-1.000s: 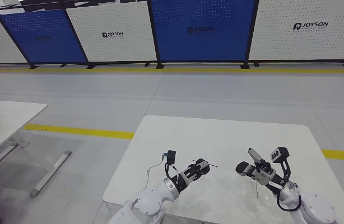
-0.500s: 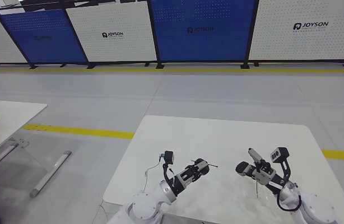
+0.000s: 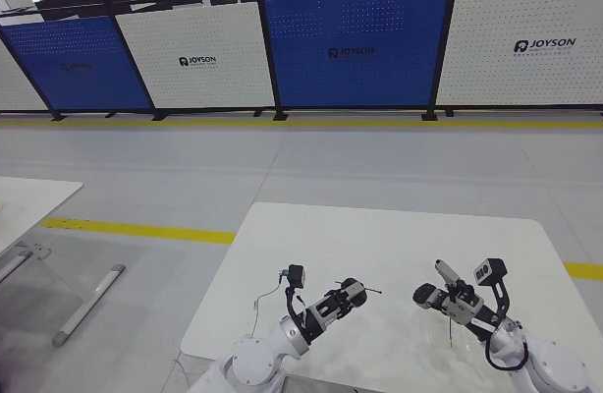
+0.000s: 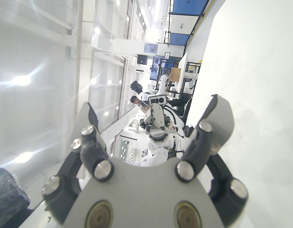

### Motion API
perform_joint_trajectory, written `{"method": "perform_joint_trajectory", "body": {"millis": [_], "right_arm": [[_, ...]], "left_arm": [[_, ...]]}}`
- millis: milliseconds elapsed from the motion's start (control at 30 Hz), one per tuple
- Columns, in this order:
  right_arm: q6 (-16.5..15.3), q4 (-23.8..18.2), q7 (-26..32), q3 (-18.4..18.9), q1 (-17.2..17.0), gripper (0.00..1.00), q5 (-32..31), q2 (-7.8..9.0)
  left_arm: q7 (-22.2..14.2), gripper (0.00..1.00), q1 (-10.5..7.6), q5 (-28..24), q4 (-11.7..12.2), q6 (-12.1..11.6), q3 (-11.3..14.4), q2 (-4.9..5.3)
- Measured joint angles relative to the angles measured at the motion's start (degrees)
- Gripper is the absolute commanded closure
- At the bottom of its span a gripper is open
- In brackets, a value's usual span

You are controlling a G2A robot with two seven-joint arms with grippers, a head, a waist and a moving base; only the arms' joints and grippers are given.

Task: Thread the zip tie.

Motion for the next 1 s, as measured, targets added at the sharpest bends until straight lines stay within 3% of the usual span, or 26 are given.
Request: {"method": "perform_joint_trajectory", "body": {"millis": [367,467,567,1000], "right_arm": [[0.0,0.0,0.0,0.0,0.0,0.0,0.0,0.0],[0.0,0.0,0.0,0.0,0.0,0.0,0.0,0.0],[0.0,0.0,0.0,0.0,0.0,0.0,0.0,0.0],[0.0,0.0,0.0,0.0,0.0,0.0,0.0,0.0]], "left_arm": [[1.01,1.0,0.23,1.27,0.38,-0.08,-0.2,0.07],[1.47,1.0,-0.24,2.8,2.06,0.28,0.53,0.0],[2.24,1.0,-2.03,2.35,4.27,1.5,1.9,-0.39],[2.3,1.0,-2.11,2.24,4.35,1.52,1.97,-0.41]]}}
